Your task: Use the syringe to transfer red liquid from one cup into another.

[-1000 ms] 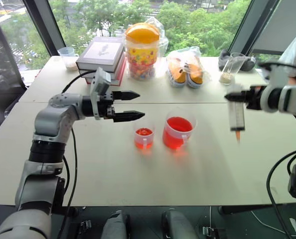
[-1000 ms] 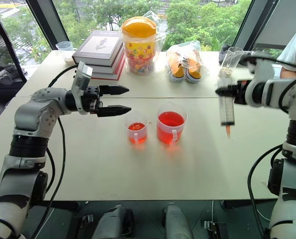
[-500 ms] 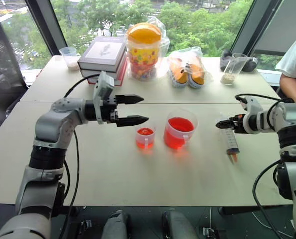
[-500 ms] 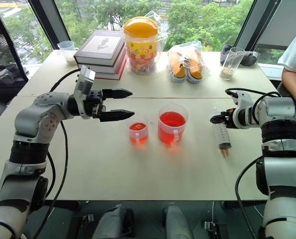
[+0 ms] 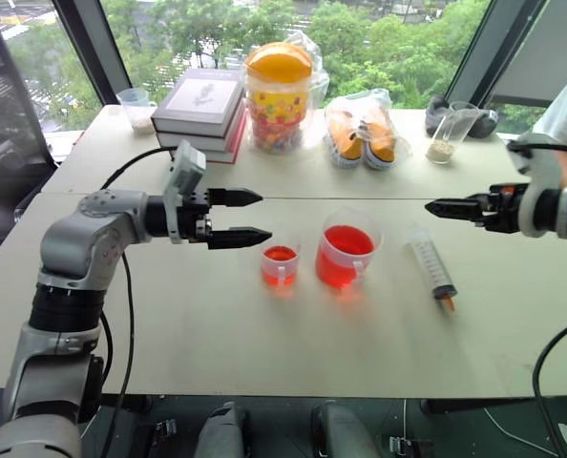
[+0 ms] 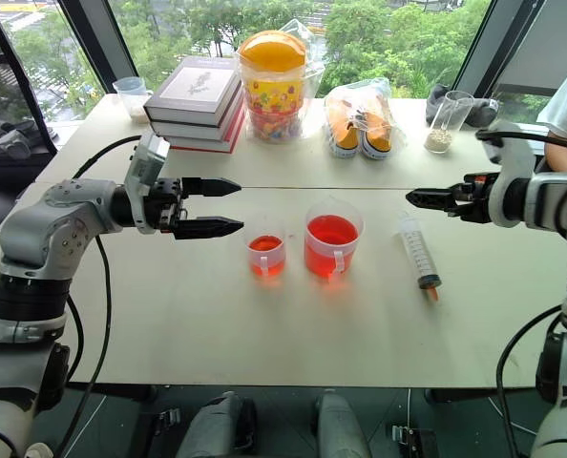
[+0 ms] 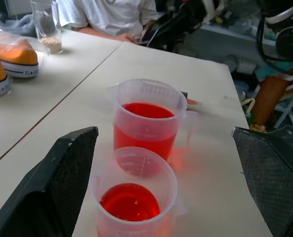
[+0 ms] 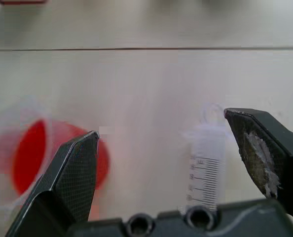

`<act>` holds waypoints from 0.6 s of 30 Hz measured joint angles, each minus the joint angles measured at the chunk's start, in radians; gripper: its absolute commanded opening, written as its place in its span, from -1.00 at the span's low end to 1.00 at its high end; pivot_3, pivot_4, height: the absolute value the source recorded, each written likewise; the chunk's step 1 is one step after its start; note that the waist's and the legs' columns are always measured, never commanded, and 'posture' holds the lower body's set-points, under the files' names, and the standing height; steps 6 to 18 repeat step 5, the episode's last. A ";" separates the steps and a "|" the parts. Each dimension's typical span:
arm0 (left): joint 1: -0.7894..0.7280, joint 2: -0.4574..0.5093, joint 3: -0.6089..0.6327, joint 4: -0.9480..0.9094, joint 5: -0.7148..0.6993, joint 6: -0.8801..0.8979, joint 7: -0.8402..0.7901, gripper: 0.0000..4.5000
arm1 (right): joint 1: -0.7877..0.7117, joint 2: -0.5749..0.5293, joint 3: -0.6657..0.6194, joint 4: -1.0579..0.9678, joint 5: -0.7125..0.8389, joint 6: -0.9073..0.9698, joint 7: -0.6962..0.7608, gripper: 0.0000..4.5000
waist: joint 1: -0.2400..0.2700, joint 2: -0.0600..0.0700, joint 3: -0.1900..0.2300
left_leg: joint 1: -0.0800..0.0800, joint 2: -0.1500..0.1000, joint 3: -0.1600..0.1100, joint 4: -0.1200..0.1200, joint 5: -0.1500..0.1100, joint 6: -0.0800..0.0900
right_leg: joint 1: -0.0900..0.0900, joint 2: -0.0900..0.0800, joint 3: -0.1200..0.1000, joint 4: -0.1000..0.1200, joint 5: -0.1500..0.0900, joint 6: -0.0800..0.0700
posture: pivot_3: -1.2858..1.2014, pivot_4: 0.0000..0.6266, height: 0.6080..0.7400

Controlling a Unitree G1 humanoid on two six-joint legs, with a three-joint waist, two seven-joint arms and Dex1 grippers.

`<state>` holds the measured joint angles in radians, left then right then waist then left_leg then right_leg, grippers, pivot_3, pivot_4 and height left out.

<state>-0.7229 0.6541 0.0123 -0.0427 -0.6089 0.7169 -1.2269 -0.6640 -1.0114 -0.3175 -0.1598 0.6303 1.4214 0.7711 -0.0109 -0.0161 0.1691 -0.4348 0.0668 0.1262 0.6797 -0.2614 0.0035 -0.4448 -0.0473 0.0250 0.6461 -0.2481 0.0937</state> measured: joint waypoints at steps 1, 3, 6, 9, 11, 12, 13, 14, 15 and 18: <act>0.006 0.013 0.000 -0.002 -0.004 0.002 -0.007 1.00 | 0.062 -0.024 -0.034 -0.087 0.032 0.013 0.026 0.99 | 0.000 0.000 0.000 | 0.000 0.000 -0.001 0.000 0.000 0.000 | 0.000 0.000 0.000 0.000 0.000 0.000 | 0.03 -0.52 1.00; 0.009 0.041 0.002 -0.001 -0.007 0.008 -0.016 1.00 | 0.184 -0.073 -0.109 -0.247 0.102 0.038 0.077 0.99 | 0.000 0.000 0.000 | 0.000 0.000 -0.001 0.001 0.000 0.000 | 0.001 -0.001 0.000 0.000 0.000 -0.001 | 0.03 -0.52 1.00; 0.009 0.053 0.001 -0.001 -0.012 0.015 -0.027 1.00 | 0.256 -0.099 -0.185 -0.339 0.142 0.053 0.106 0.99 | -0.002 0.000 0.000 | 0.001 0.000 0.000 0.003 0.000 0.000 | 0.002 -0.001 0.000 -0.001 -0.002 -0.003 | 0.03 -0.52 1.00; 0.009 0.053 0.001 -0.001 -0.012 0.015 -0.027 1.00 | 0.256 -0.099 -0.185 -0.339 0.142 0.053 0.106 0.99 | -0.002 0.000 0.000 | 0.001 0.000 0.000 0.003 0.000 0.000 | 0.002 -0.001 0.000 -0.001 -0.002 -0.003 | 0.03 -0.52 1.00; 0.009 0.053 0.001 -0.001 -0.012 0.015 -0.027 1.00 | 0.256 -0.099 -0.185 -0.339 0.142 0.053 0.106 0.99 | -0.002 0.000 0.000 | 0.001 0.000 0.000 0.003 0.000 0.000 | 0.002 -0.001 0.000 -0.001 -0.002 -0.003 | 0.03 -0.52 1.00; 0.009 0.053 0.001 -0.001 -0.012 0.015 -0.027 1.00 | 0.256 -0.099 -0.185 -0.339 0.142 0.053 0.106 0.99 | -0.002 0.000 0.000 | 0.001 0.000 0.000 0.003 0.000 0.000 | 0.002 -0.001 0.000 -0.001 -0.002 -0.003 | 0.03 -0.52 1.00; 0.009 0.053 0.001 -0.001 -0.012 0.015 -0.027 1.00 | 0.256 -0.099 -0.185 -0.339 0.142 0.053 0.106 0.99 | -0.002 0.000 0.000 | 0.001 0.000 0.000 0.003 0.000 0.000 | 0.002 -0.001 0.000 -0.001 -0.002 -0.003 | 0.03 -0.52 1.00; 0.009 0.053 0.001 -0.001 -0.012 0.015 -0.027 1.00 | 0.256 -0.099 -0.185 -0.339 0.142 0.053 0.106 0.99 | -0.002 0.000 0.000 | 0.001 0.000 0.000 0.003 0.000 0.000 | 0.002 -0.001 0.000 -0.001 -0.002 -0.003 | 0.03 -0.52 1.00; 0.009 0.053 0.001 -0.001 -0.012 0.015 -0.027 1.00 | 0.256 -0.099 -0.185 -0.339 0.142 0.053 0.106 0.99 | -0.002 0.000 0.000 | 0.001 0.000 0.000 0.003 0.000 0.000 | 0.002 -0.001 0.000 -0.001 -0.002 -0.003 | 0.03 -0.52 1.00; 0.009 0.053 0.001 -0.001 -0.012 0.015 -0.027 1.00 | 0.256 -0.099 -0.185 -0.339 0.142 0.053 0.106 0.99 | -0.002 0.000 0.000 | 0.001 0.000 0.000 0.003 0.000 0.000 | 0.002 -0.001 0.000 -0.001 -0.002 -0.003 | 0.03 -0.52 1.00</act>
